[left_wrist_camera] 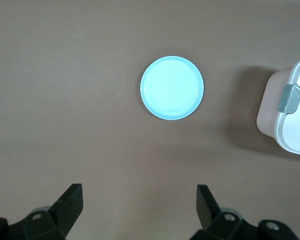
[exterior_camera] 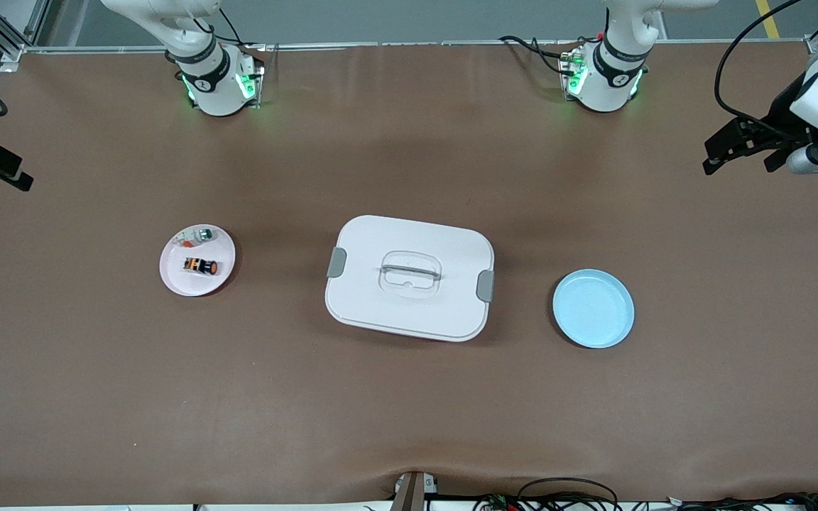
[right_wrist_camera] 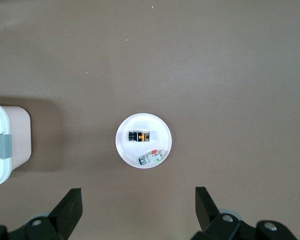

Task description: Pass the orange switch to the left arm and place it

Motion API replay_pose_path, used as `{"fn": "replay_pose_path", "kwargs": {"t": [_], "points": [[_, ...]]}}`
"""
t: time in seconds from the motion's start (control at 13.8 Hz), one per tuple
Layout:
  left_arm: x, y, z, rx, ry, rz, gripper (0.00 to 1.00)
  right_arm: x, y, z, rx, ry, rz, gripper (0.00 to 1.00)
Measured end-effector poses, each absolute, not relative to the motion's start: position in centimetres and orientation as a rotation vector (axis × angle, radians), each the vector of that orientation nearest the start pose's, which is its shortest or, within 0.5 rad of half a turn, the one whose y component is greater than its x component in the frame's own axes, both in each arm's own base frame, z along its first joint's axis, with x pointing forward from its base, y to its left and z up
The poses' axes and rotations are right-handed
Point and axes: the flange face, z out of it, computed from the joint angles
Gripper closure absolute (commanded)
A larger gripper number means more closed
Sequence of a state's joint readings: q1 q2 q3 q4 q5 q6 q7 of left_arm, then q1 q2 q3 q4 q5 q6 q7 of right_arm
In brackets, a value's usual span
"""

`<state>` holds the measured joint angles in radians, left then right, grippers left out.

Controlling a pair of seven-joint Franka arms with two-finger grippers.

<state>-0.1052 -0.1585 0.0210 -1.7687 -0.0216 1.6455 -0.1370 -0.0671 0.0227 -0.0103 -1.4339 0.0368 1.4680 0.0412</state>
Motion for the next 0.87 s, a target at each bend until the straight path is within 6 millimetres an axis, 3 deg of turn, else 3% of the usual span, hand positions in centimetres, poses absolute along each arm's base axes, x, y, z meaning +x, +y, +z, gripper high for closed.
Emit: {"fn": "replay_pose_path", "kwargs": {"t": [0.87], "points": [[50.84,-4.38,62.12,-3.169,-0.059,-0.049,0.0,55.08,-3.89,66.12,-3.1,0.18,-0.012,0.0]]}}
